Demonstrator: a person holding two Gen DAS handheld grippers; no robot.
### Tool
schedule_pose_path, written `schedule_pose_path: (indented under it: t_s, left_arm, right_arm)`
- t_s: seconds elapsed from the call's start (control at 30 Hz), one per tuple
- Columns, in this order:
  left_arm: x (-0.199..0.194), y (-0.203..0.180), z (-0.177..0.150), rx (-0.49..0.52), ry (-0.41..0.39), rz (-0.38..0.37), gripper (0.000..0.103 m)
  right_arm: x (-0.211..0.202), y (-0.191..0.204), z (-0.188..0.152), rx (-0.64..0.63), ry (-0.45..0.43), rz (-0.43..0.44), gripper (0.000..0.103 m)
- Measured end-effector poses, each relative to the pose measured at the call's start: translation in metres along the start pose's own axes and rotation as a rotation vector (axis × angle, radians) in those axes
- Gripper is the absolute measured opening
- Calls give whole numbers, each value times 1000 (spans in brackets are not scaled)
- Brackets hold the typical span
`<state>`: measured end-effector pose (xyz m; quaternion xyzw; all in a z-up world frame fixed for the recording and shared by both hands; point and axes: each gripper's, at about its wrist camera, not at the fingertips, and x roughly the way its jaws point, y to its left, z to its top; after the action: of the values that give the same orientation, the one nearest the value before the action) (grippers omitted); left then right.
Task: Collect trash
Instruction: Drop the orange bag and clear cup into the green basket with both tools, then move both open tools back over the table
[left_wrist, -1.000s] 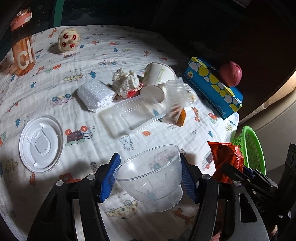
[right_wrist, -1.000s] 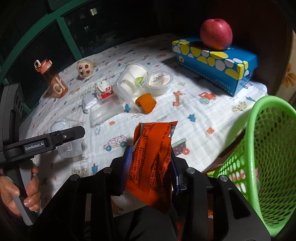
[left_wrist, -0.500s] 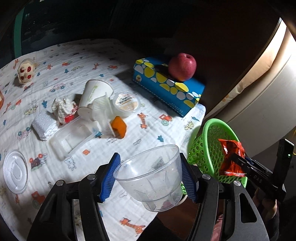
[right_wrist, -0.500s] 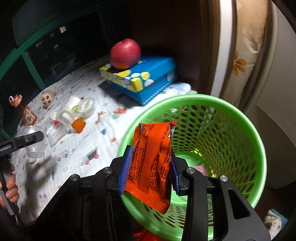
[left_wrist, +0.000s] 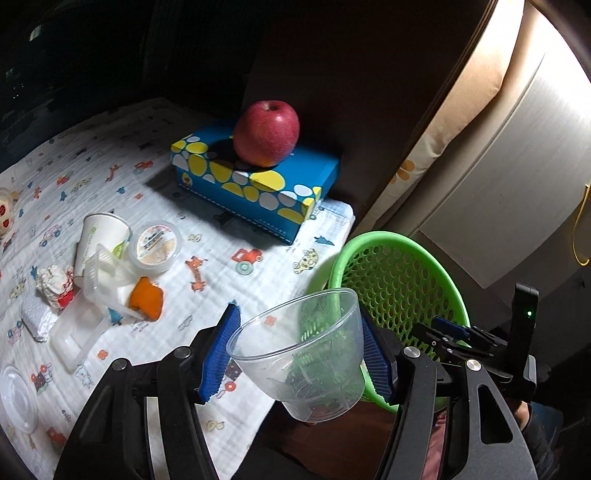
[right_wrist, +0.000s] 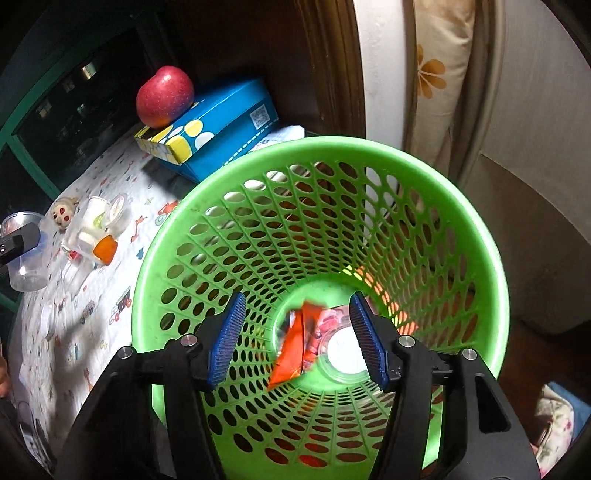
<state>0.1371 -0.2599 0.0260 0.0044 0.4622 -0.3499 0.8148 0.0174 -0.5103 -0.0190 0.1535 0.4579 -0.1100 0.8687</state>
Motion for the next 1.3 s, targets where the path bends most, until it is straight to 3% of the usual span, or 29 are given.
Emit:
schedule_pose_path:
  t_s: [0.37, 0.6, 0.8, 0.97, 1.3]
  left_arm:
    - [58, -84, 1, 172, 112, -64, 62]
    - [95, -116, -9, 244, 181, -51, 62]
    - [112, -120, -15, 263, 219, -47, 64]
    - [112, -115, -15, 247, 209, -62, 76]
    - [68, -77, -15, 190, 111, 7, 88]
  right_arm:
    - [-46, -35, -3, 80, -127, -39, 69]
    - [-60, -47, -14, 121, -152, -33, 70]
    - [-61, -51, -19, 136, -146, -23, 70]
    - [-62, -47, -21, 136, -149, -16, 70]
    - [-73, -18, -21, 84, -170, 27, 73]
